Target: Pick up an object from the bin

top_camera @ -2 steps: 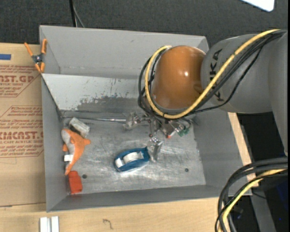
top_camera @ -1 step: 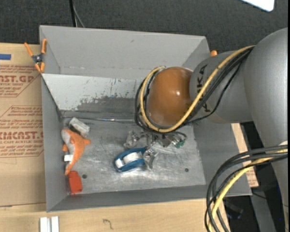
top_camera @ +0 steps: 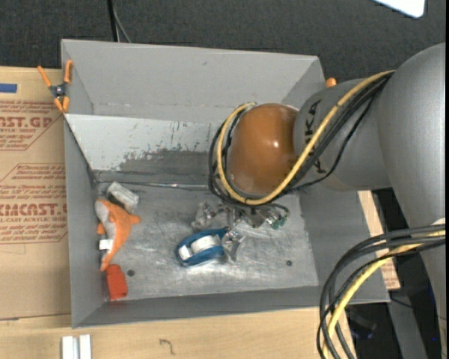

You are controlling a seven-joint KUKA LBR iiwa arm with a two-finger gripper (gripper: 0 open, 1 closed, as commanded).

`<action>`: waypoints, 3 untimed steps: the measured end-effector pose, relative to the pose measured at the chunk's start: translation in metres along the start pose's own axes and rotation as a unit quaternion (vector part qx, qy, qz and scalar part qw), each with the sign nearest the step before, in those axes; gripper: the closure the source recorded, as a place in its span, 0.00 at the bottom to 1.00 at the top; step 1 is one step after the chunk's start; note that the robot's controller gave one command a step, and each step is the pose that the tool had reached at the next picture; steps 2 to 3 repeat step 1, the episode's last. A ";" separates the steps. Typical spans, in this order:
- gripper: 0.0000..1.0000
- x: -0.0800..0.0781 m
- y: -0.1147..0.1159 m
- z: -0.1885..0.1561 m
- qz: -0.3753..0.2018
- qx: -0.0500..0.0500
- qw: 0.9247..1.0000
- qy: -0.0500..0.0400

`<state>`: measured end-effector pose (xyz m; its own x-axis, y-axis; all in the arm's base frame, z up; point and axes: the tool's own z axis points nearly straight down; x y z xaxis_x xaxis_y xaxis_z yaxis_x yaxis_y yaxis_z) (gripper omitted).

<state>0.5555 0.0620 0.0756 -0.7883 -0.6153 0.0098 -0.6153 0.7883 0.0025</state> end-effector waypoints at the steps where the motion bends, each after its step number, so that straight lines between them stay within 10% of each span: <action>1: 1.00 -0.008 0.017 -0.146 -0.153 0.001 0.988 -0.005; 3: 1.00 -0.008 0.017 -0.146 -0.153 0.001 0.988 -0.005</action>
Offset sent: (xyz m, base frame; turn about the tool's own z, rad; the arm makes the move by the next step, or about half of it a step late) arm 0.0000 0.0000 0.0000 0.0000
